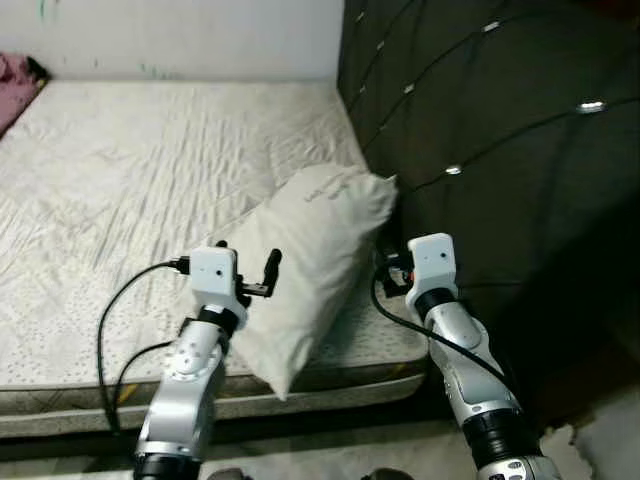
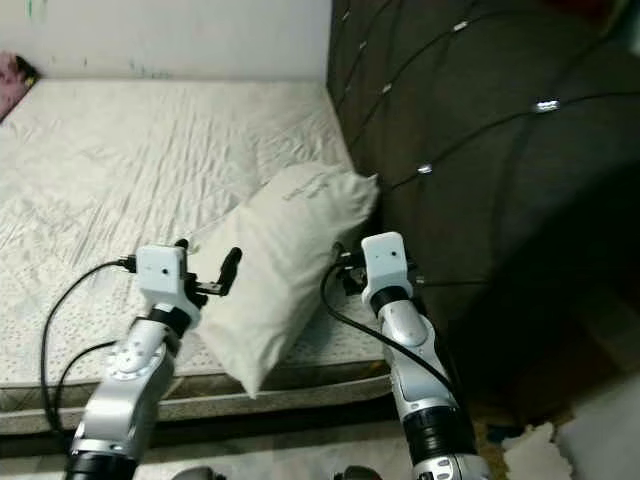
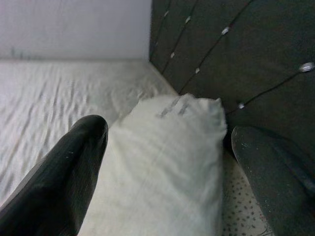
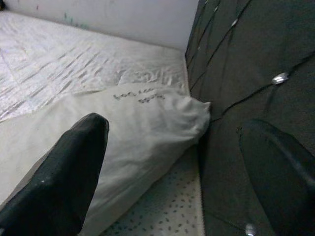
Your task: Clean up the room
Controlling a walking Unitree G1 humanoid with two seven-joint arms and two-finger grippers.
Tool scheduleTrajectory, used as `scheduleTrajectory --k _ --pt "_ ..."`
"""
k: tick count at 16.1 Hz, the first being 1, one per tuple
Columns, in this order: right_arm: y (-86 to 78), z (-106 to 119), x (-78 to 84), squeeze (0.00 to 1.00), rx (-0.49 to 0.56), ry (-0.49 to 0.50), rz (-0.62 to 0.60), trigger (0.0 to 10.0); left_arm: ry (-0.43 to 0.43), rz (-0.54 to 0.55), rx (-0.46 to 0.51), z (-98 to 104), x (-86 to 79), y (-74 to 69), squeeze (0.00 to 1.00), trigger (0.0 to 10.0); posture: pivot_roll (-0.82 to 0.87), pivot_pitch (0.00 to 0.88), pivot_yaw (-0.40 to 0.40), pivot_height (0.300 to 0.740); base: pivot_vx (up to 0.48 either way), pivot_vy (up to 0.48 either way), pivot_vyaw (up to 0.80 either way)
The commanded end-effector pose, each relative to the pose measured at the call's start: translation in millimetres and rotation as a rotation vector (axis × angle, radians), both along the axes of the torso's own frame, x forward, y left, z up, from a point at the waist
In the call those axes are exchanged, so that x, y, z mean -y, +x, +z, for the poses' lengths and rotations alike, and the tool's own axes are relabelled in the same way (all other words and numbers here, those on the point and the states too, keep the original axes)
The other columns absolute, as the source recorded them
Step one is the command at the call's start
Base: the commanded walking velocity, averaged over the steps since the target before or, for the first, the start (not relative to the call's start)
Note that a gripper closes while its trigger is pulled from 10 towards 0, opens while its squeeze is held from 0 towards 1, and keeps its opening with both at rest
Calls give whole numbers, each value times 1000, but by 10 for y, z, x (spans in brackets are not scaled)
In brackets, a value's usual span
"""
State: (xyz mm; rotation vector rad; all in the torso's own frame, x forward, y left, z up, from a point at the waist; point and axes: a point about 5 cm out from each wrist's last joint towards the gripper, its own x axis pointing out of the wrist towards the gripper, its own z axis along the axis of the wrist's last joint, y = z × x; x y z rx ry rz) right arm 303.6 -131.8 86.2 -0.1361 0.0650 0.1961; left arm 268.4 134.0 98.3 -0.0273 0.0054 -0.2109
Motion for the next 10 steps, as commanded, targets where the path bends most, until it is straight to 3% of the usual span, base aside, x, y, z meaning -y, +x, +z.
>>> scheduleTrajectory --k 1,3,7,10 --pt "19 35 -47 0 8 10 8 10000 21 26 25 33 -41 -14 0 10000 27 0 -24 740 0 0 0" --pt "11 39 -52 0 12 19 10 10000 26 32 17 32 -30 -21 0 10000 30 0 -24 740 0 0 0" --pt "9 50 -67 0 18 34 16 10000 -50 5 16 35 -28 -45 0 10000 35 0 -24 740 0 0 0" --pt "5 47 -75 0 17 33 19 10000 -30 30 12 21 -55 -47 0 10000 35 0 -23 740 0 0 0"
